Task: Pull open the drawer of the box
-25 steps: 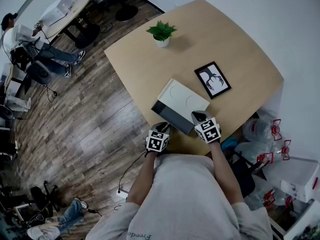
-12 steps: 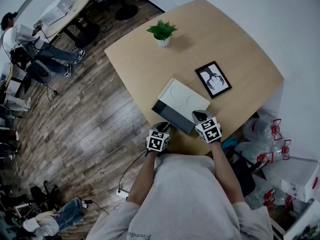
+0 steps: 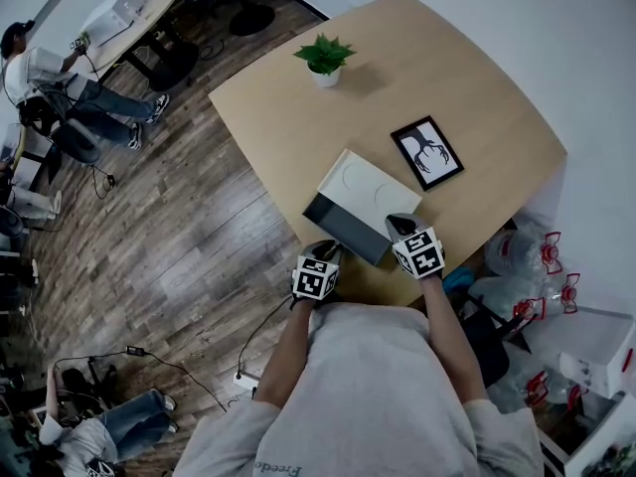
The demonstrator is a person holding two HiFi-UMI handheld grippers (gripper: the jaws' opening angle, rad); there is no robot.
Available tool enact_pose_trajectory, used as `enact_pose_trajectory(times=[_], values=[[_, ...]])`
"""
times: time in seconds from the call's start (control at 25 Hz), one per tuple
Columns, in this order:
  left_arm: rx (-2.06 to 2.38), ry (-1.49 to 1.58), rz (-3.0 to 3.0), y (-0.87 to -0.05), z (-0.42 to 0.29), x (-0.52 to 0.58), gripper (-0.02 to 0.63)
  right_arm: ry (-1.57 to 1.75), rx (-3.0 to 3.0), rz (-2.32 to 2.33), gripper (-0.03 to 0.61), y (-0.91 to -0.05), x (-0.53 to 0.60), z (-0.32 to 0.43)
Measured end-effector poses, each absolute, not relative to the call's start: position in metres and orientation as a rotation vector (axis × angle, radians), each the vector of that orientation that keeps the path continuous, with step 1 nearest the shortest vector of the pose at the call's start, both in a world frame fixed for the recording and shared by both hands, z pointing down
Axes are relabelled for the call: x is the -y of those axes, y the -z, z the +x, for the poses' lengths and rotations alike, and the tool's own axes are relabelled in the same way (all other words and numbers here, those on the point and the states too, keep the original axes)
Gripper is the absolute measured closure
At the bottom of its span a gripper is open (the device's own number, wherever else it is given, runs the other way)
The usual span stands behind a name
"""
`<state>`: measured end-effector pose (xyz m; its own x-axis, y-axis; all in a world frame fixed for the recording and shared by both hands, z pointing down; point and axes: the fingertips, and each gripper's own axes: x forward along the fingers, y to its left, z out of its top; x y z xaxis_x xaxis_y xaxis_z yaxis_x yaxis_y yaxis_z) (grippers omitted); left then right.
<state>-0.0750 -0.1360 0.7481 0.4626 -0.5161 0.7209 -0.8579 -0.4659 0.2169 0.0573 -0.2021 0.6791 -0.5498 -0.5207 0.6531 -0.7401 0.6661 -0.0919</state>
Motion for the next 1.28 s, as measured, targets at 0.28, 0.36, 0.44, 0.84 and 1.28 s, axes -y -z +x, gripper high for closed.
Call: enact_pose_trajectory(times=[0.28, 0.36, 0.44, 0.84, 1.28], values=[[1.133, -0.785, 2.149, -0.749, -0.080, 0.128, 0.485, -0.481, 2.280, 0.990, 0.577, -0.679, 0.203, 0.058], [1.128, -0.787, 2.153, -0.749, -0.081, 0.127, 0.485, -0.480, 2.279, 1.001, 0.577, -0.679, 0.204, 0.058], [1.121, -0.788, 2.160, -0.749, -0.081, 0.124, 0.485, -0.479, 2.277, 1.015, 0.577, -0.678, 0.205, 0.059], [1.115, -0.784, 2.167, -0.753, -0.086, 0.111, 0.485, -0.487, 2.247, 1.071, 0.577, -0.680, 0.206, 0.061], [1.135, -0.780, 2.159, -0.753, -0.097, 0.100, 0.485, -0.495, 2.237, 1.087, 0.577, -0.680, 0.205, 0.061]])
